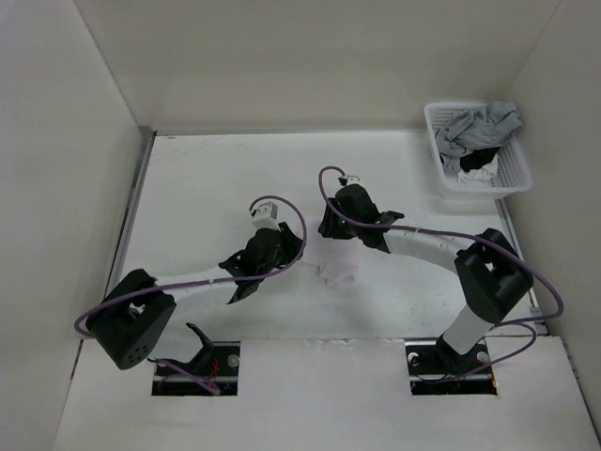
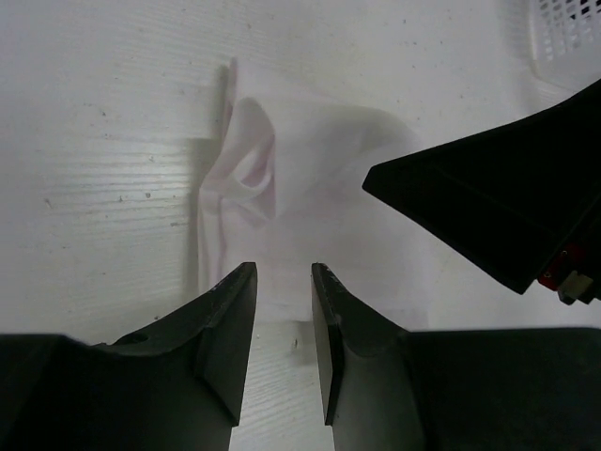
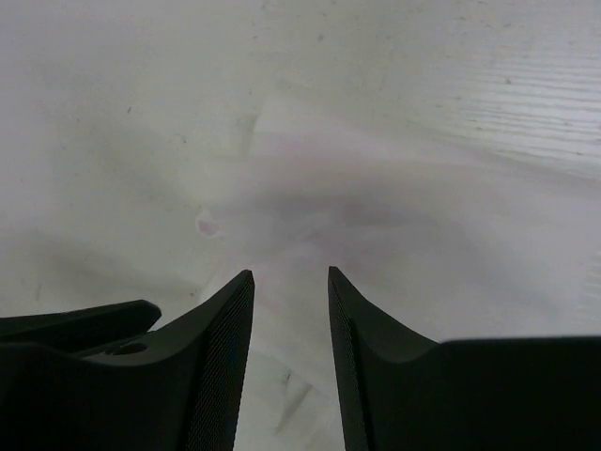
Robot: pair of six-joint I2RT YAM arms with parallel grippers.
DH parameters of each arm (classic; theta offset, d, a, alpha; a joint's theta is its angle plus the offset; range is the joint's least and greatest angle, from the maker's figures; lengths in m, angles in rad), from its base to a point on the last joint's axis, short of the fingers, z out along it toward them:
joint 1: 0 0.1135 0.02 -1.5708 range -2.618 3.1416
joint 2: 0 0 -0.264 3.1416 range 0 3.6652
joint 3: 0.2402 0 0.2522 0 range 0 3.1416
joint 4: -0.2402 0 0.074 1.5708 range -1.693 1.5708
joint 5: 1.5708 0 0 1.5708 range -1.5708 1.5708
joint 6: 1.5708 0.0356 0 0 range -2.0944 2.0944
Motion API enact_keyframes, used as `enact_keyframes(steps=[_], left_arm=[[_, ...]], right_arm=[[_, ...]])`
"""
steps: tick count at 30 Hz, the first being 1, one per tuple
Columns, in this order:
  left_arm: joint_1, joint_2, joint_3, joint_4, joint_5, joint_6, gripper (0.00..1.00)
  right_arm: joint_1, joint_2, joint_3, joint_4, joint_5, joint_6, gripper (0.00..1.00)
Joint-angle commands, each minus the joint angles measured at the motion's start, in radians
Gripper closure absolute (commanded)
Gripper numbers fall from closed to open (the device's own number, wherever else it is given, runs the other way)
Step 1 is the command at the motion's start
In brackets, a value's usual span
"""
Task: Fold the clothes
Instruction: Fold the tank top
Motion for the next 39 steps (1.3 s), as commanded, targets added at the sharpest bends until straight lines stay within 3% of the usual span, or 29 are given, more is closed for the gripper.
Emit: enact_keyframes(steps=[1,9,12,18,28,31,35,39], left_arm=[[-0.011,0.029,0.007,0.105,-0.057,0.019,0.72],[-0.003,0.184,0.038,0.157,-0.049,0.04,0.73],[0.0,0.215,0.043,0.165,-0.026,0.03,0.74],[-0.011,0.218,0.024,0.176,-0.018,0.011,0.77],[-0.013,0.212,0.007,0.176,-0.005,-0.013,0.81],[-0.013,0.181,-0.005,0.176,-0.005,-0.021,0.8],[-0.005,0.166,-0.01,0.176,-0.003,-0.023,0.8],[0.001,0.179,-0.008,0.183,0.008,-0.023,0.8]], right_arm=[[0.003,0.046,0.1,0.061,-0.085,-0.033,0.58],[0.007,0.184,0.205,0.041,-0.104,-0.025,0.59],[0.003,0.222,0.236,0.035,-0.104,-0.02,0.67],[-0.04,0.3,0.314,0.048,-0.091,-0.01,0.91],[-0.117,0.403,0.444,0.064,-0.093,0.038,0.93],[-0.114,0.307,0.376,0.084,-0.093,0.023,0.84],[-0.089,0.164,0.239,0.095,-0.105,-0.04,0.56],[-0.068,0.187,0.234,0.039,-0.104,-0.094,0.48]])
